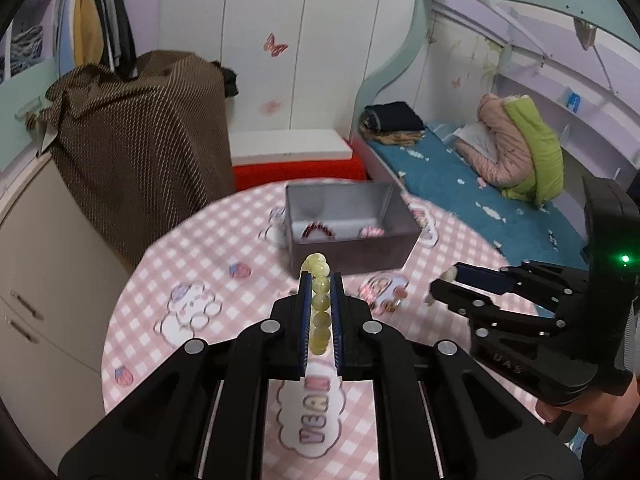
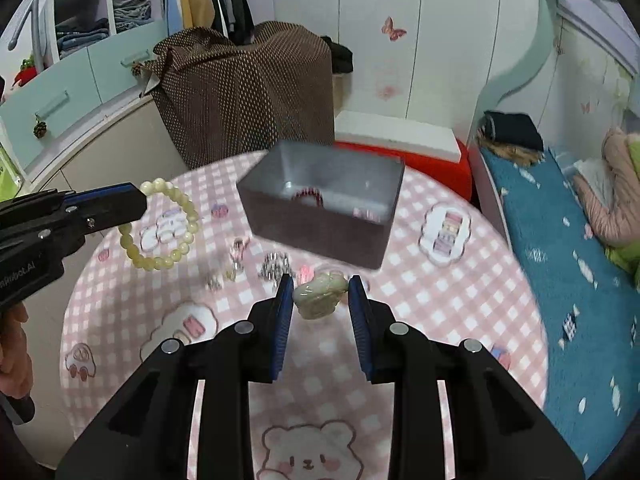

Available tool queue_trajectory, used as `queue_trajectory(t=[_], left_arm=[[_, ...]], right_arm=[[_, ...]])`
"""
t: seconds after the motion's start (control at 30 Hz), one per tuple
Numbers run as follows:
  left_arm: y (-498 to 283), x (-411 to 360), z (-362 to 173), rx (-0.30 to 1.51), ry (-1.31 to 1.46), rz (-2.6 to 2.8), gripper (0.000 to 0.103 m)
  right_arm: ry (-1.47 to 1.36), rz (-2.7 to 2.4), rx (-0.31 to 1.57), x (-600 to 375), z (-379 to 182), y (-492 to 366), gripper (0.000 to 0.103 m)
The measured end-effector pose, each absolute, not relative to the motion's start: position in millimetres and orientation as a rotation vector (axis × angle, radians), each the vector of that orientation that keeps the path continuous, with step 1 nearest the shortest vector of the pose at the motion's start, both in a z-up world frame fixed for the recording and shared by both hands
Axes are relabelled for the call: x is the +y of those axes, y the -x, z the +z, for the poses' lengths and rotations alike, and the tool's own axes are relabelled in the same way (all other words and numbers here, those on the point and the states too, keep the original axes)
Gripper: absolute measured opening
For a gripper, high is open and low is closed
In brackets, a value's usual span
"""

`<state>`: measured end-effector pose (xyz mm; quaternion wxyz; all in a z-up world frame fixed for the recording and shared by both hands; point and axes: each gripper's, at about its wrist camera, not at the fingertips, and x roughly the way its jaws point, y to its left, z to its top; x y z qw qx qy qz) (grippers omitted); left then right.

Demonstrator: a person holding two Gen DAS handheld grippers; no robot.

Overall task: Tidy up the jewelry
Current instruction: 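Carry the jade pendant with the right gripper into the tin while the left gripper carries the yellow bracelet there, then open both grippers and withdraw them from the tin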

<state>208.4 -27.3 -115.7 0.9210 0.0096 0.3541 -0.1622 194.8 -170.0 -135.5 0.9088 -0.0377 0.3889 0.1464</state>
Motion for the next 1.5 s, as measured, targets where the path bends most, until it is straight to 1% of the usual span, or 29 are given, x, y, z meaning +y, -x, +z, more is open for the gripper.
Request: queue_trajectory(t=[0.17,0.33,0.57,0.9,0.93,0.97,1.0,1.03,1.07,1.1,1.13,1.17,1.2,1.23,1.27,1.5], left_arm=[[-227.5,-36.7,-95.1,0.69,-0.027,-0.349,0.009],[-258.3,-50.1,-86.8,0.685,-0.031,-0.355,0.009],[-301.2,-65.9,-93.8,0.724,-0.001,-0.372,0.009],[-339.7,-76.6,-120.9,0.811,-0.014,-0.374,0.01],[-340.6,-75.6,-122.7,0.818,-0.013,-0.371,0.01],[-342.2,-74.7,-124.9,0.824,-0.011,-0.367,0.01],[-342.8,-74.5,-126.7,0.827,-0.011,-0.361,0.011],[-343.1,-73.6,-127.6,0.833,-0.009,-0.359,0.023],[-343.1,-72.0,-127.8,0.834,-0.002,-0.359,0.032],[-342.6,-70.4,-127.2,0.829,0.007,-0.355,0.059],[-340.4,-68.0,-124.9,0.812,0.022,-0.354,0.077],[-338.7,-66.5,-122.7,0.801,0.03,-0.352,0.082],[-336.6,-65.1,-120.1,0.788,0.038,-0.35,0.087],[-335.4,-64.6,-118.3,0.783,0.034,-0.339,0.092],[-334.2,-63.9,-117.3,0.778,0.03,-0.329,0.093],[-315.3,-59.0,-110.5,0.75,0.009,-0.289,0.096]], right_arm=[[0.092,0.301,0.752,-169.3,-108.5,-219.2,0.026],[0.082,0.303,0.753,-168.4,-99.2,-252.6,0.026],[0.063,0.306,0.828,-167.6,-114.7,-297.9,0.026],[0.095,0.299,0.92,-160.7,-139.0,-321.3,0.027],[0.099,0.298,0.918,-160.4,-138.9,-321.5,0.033],[0.1,0.296,0.918,-160.5,-139.0,-322.5,0.048],[0.101,0.299,0.91,-160.4,-138.3,-321.8,0.052],[0.1,0.304,0.904,-161.4,-137.5,-322.5,0.056],[0.104,0.306,0.901,-161.4,-137.2,-322.0,0.059],[0.109,0.302,0.9,-161.3,-137.0,-321.8,0.062],[0.109,0.299,0.897,-161.8,-136.9,-321.8,0.067],[0.099,0.295,0.892,-163.8,-136.4,-320.8,0.074],[0.092,0.288,0.885,-165.0,-135.8,-320.9,0.079],[0.085,0.283,0.875,-167.0,-134.4,-319.9,0.091],[0.073,0.275,0.859,-169.5,-132.3,-317.7,0.096],[0.034,0.218,0.823,-181.7,-126.7,-307.2,0.096]])
